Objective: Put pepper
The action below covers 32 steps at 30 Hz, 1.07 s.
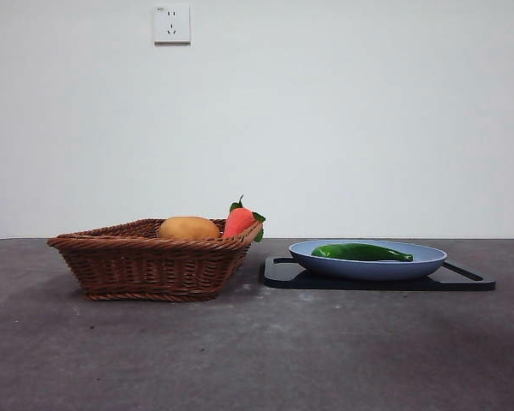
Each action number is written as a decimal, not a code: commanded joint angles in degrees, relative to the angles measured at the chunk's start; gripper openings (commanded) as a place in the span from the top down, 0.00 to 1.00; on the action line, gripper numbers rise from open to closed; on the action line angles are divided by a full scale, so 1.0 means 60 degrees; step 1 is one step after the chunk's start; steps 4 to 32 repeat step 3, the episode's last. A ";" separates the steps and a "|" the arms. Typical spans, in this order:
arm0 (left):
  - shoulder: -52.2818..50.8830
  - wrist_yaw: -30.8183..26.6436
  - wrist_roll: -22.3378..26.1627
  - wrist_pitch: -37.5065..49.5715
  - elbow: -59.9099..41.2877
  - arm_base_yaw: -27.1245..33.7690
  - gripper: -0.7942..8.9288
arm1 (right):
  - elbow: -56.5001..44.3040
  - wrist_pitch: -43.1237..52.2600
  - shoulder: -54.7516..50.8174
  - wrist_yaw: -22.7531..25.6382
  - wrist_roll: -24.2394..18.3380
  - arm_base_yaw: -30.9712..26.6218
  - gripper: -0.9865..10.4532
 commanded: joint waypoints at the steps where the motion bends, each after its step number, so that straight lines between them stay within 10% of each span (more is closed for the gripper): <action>1: -0.0033 0.0007 -0.0055 0.0117 -0.0098 0.0033 0.91 | -0.0040 0.0000 -0.0025 0.0033 0.0091 0.0007 0.90; 32: -0.0033 0.0007 -0.0055 0.0117 -0.0098 0.0033 0.91 | -0.0040 0.0000 -0.0025 0.0033 0.0091 0.0007 0.90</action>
